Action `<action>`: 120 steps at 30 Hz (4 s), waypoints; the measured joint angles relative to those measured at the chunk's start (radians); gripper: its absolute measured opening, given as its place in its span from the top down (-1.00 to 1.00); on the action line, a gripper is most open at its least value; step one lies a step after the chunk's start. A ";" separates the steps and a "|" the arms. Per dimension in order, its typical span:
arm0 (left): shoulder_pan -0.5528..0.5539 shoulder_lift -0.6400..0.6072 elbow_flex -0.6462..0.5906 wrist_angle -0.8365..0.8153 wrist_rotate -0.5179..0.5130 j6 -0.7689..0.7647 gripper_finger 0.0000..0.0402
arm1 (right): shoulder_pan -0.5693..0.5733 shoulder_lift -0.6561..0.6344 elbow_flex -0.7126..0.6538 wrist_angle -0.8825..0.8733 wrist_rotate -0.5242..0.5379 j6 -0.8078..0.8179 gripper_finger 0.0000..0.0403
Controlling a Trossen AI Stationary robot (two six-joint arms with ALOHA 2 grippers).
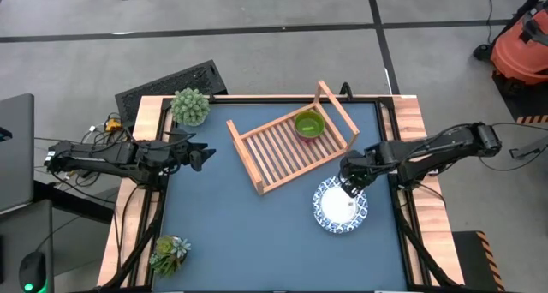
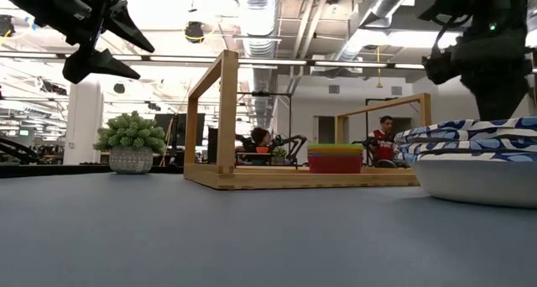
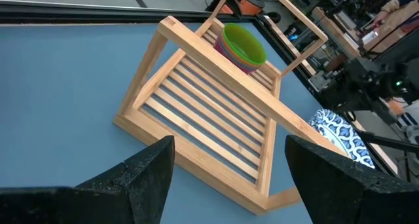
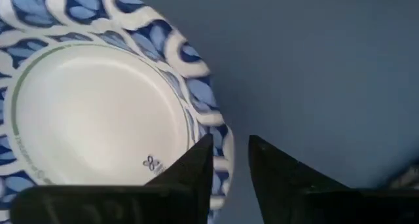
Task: Place and stack bowls onto a shelf
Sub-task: Put the blue patterned bowl on the shelf
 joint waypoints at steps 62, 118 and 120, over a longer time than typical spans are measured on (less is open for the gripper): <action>0.000 0.000 0.000 -0.001 -0.005 0.023 -0.37 | 0.407 0.059 0.006 0.011 -0.031 0.863 0.92; 0.000 0.000 0.000 -0.001 -0.009 0.036 -0.37 | -0.419 0.524 0.396 0.537 -0.117 -0.134 0.91; 0.000 0.000 0.000 -0.001 -0.008 0.037 -0.37 | -0.419 0.537 0.396 0.554 -0.126 -0.135 0.91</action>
